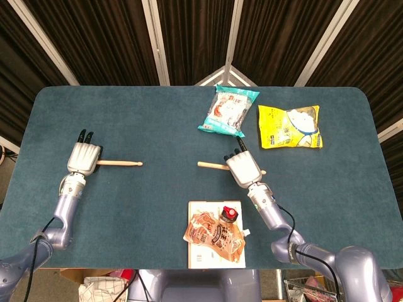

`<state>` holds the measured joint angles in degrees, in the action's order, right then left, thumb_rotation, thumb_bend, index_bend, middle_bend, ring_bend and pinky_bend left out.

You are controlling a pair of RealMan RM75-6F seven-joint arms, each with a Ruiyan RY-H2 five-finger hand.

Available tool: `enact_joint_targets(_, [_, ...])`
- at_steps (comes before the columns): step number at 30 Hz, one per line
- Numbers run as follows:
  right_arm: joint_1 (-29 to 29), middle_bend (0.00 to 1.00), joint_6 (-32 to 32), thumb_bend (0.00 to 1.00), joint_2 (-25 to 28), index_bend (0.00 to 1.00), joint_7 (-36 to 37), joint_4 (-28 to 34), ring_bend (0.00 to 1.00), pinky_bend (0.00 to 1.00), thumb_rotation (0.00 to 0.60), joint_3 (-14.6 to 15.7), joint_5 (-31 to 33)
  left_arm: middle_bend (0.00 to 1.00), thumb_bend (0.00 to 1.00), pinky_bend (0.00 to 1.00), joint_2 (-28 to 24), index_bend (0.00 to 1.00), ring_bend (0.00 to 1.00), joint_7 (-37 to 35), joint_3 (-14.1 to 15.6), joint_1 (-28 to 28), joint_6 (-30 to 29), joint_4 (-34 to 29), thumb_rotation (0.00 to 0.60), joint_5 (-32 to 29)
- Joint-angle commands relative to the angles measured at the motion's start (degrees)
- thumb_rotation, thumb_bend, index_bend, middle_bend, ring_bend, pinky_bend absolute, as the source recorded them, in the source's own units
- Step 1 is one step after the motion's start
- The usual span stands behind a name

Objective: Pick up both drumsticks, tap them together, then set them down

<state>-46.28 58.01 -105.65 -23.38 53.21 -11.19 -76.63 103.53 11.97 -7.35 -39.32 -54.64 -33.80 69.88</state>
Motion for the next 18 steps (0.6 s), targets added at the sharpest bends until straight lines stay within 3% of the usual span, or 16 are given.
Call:
enact_joint_targets(1, [-0.63,0.68,-0.60,0.54,-0.09,0.67,-0.86,-0.23,0.39,0.00,0.600,-1.10,1.02,0.58,0.46,0.00,0.39,0.67,0.10,-0.40,-0.27,-0.21,0.00,0.79,0.600,0.48])
enact_joint_targets(6, [-1.19,0.62,-1.38,0.54,0.14,0.59,-1.62,-0.28,0.34,0.00,0.600,-2.42,2.57,0.54,0.46,0.00,0.08,0.61,0.08,-0.90,-0.86,-0.21,-0.49,0.69,0.600,0.83])
enact_joint_targets(12, [-0.87,0.43,-3.76,0.54,0.95,0.39,-7.33,1.37,0.23,0.00,0.600,-3.59,7.31,0.45,0.46,0.00,-1.58,0.46,0.02,1.48,-1.62,0.44,0.61,-1.71,0.600,-0.20])
enact_joint_targets(15, [-0.36,0.31,-4.97,0.51,1.65,0.25,-11.24,3.39,0.16,0.00,0.600,-4.27,11.03,0.35,0.46,0.00,-3.08,0.38,0.00,3.49,-2.17,1.07,1.08,-4.59,0.600,-1.31])
enact_joint_targets(18, [0.08,0.20,-5.94,0.40,2.30,0.11,-15.75,5.87,0.09,0.00,0.600,-5.34,15.99,0.21,0.45,0.00,-5.49,0.20,0.00,5.58,-3.02,1.76,2.09,-9.39,0.600,-3.17])
